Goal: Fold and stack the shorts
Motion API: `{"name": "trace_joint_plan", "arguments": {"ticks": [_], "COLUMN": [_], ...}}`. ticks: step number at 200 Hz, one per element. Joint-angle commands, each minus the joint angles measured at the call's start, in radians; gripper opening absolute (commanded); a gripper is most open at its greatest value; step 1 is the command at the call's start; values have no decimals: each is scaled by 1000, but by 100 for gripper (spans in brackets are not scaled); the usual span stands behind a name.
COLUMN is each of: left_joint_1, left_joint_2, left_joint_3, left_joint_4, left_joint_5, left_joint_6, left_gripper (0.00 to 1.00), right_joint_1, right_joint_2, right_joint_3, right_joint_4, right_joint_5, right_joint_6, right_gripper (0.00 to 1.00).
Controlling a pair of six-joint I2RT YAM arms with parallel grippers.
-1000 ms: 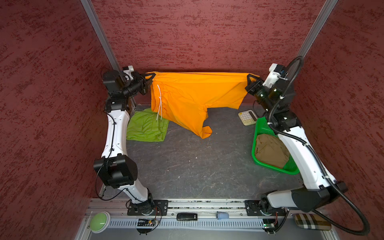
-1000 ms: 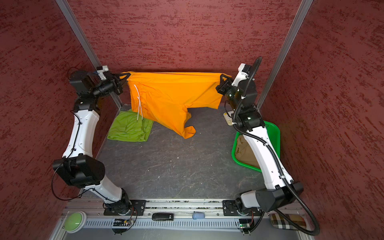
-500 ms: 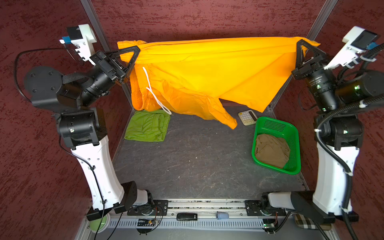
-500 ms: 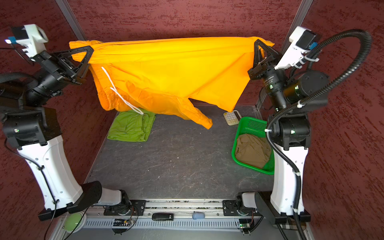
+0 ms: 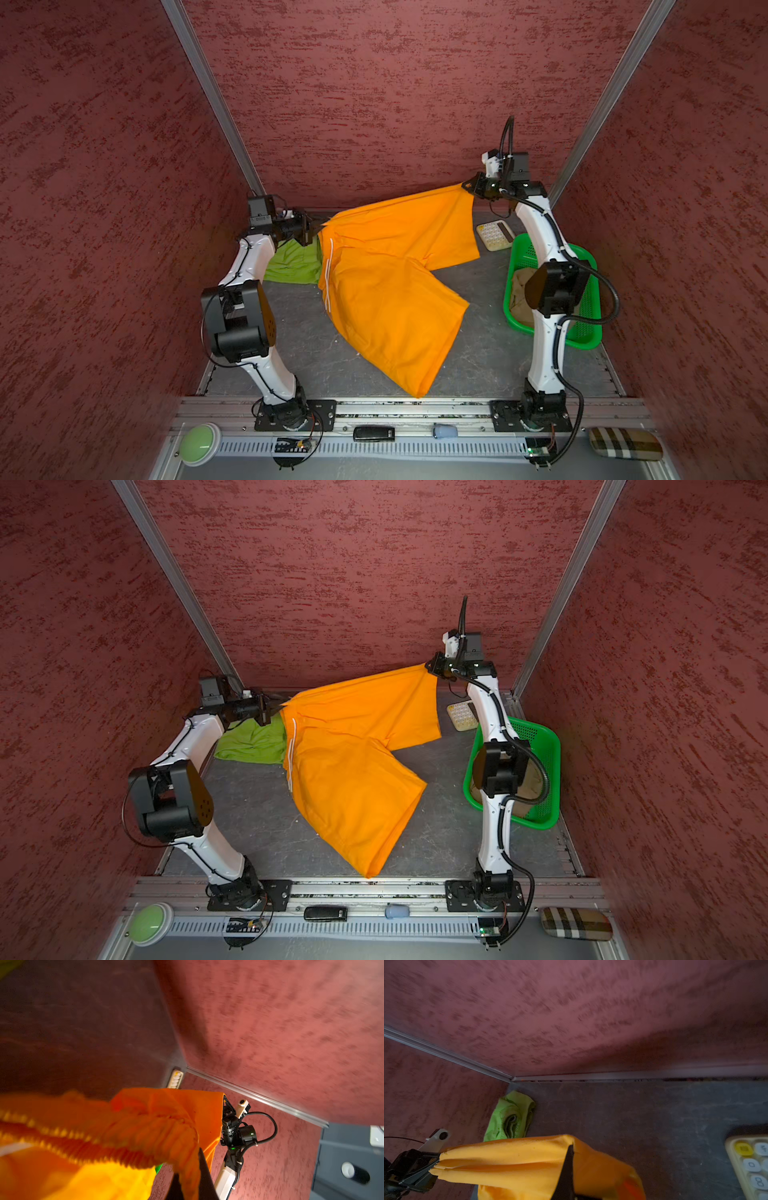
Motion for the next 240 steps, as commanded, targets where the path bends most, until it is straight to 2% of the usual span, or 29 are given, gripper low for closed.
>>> {"name": "trace_joint_plan", "arguments": {"ticks": [1, 26, 57, 76, 106, 135, 181, 212, 240], "left_joint_1": [62, 26, -1, -1, -9, -15, 26, 24, -9], "left_joint_2": [27, 109, 198, 230, 252, 206, 118, 96, 99], "left_joint_3": [-13, 51, 193, 260, 334, 216, -106, -216, -269], "left_joint_4": [-4, -37, -87, -111, -197, -233, -174, -145, -145], "left_joint_5": [-124, -116, -125, -130, -126, -141, -138, -142, -150], "left_joint_6": [113, 146, 160, 158, 207, 285, 349, 371, 394], "left_gripper": [0, 0, 0, 0, 0, 0, 4, 4, 4], "right_joint_1": [-135, -123, -80, -16, 71, 156, 291, 324, 313], "right_joint_2": [-22, 14, -99, -262, -582, -793, -933, -888, -747], "right_joint_3": [135, 257, 177, -67, -637, -1058, -1566, -1676, -1643], "right_joint_4": [71, 1, -69, -50, 118, 241, 406, 485, 501], "right_joint_5": [374, 368, 359, 408, 442, 424, 398, 403, 432], "right_joint_6": [-58, -65, -81, -118, -62, 51, 237, 277, 238], "right_gripper": [0, 0, 0, 0, 0, 0, 0, 0, 0]}}
